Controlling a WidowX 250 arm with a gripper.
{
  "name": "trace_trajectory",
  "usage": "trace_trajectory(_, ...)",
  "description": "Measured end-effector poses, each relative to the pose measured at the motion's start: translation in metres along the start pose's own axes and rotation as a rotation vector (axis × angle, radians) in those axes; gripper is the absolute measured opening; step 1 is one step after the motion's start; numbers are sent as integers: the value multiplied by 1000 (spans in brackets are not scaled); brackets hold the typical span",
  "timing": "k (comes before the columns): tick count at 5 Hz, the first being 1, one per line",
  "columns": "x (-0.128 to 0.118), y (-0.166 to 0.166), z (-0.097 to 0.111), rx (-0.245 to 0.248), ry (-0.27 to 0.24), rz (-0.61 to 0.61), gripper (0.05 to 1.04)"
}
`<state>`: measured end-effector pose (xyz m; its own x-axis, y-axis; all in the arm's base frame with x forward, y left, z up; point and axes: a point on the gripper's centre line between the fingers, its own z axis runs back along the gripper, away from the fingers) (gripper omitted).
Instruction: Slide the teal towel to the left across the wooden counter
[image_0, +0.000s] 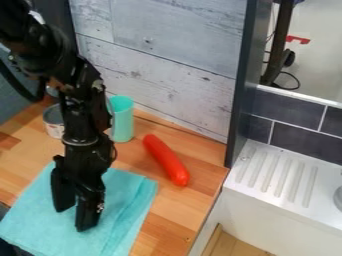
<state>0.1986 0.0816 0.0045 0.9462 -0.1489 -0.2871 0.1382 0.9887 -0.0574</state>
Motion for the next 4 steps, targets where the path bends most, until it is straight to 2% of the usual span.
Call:
trace_trajectory(2,-3,17,-1,26,6,10,1002)
trace_trajectory(3,-9,36,0,97,-97,44,1002)
trace_trajectory(4,-17,47,12,141,-181,83,1002)
